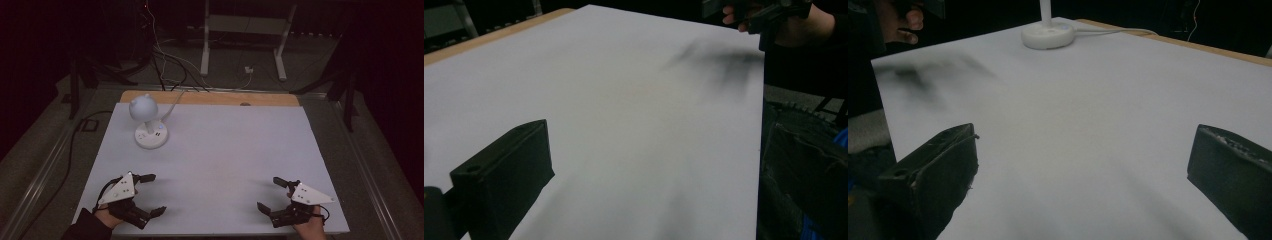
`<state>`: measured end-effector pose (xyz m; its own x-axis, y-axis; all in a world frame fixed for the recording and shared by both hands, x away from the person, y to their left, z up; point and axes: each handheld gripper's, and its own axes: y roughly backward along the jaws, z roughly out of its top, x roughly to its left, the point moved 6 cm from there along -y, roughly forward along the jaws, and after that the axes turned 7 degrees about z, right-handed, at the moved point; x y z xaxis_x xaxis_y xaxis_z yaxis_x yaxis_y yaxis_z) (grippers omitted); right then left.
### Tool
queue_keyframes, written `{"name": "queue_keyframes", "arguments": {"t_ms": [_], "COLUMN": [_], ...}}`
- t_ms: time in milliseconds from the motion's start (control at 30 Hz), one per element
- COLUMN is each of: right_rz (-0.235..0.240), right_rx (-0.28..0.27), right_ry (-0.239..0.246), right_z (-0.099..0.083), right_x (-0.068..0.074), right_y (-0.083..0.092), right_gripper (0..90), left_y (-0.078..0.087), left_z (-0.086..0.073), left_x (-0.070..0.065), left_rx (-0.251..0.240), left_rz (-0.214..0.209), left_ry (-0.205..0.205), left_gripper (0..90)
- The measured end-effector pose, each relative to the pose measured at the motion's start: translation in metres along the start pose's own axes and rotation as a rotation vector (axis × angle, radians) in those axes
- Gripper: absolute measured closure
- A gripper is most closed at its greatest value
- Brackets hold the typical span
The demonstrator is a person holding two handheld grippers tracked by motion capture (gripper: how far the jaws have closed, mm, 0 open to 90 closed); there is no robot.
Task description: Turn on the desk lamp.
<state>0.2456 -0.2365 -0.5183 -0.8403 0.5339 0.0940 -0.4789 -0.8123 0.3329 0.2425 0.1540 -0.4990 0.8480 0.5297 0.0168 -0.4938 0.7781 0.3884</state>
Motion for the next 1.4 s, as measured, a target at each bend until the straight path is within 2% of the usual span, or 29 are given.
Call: {"name": "queue_keyframes", "arguments": {"t_ms": [267,500,700,933,1100,1400], "right_rz": [0.001,0.001,0.001,0.002,0.001,-0.001], "right_rx": [-0.013,-0.014,-0.016,-0.014,-0.017,-0.017], "right_ry": [0.004,0.002,-0.001,0.002,-0.004,-0.007], "right_z": [0.002,0.002,0.002,0.002,0.002,0.002], "right_x": [0.002,0.002,0.002,0.002,0.002,0.001], "right_y": [0.001,0.001,0.001,0.001,0.002,0.002], "right_gripper": [0.0,0.0,0.0,0.0,0.0,0.0], "left_y": [0.003,0.009,0.007,0.005,0.003,-0.001], "left_z": [0.014,0.026,0.034,0.044,0.049,0.059], "left_x": [0.002,0.013,0.022,0.035,0.044,0.061], "left_rx": [-0.011,-0.033,-0.034,-0.061,-0.055,-0.058], "left_rz": [-0.001,0.032,0.074,0.117,0.16,0.244], "left_ry": [0.002,0.018,0.035,0.051,0.053,0.081], "left_gripper": [0.3,0.3,0.3,0.3,0.3,0.3]}}
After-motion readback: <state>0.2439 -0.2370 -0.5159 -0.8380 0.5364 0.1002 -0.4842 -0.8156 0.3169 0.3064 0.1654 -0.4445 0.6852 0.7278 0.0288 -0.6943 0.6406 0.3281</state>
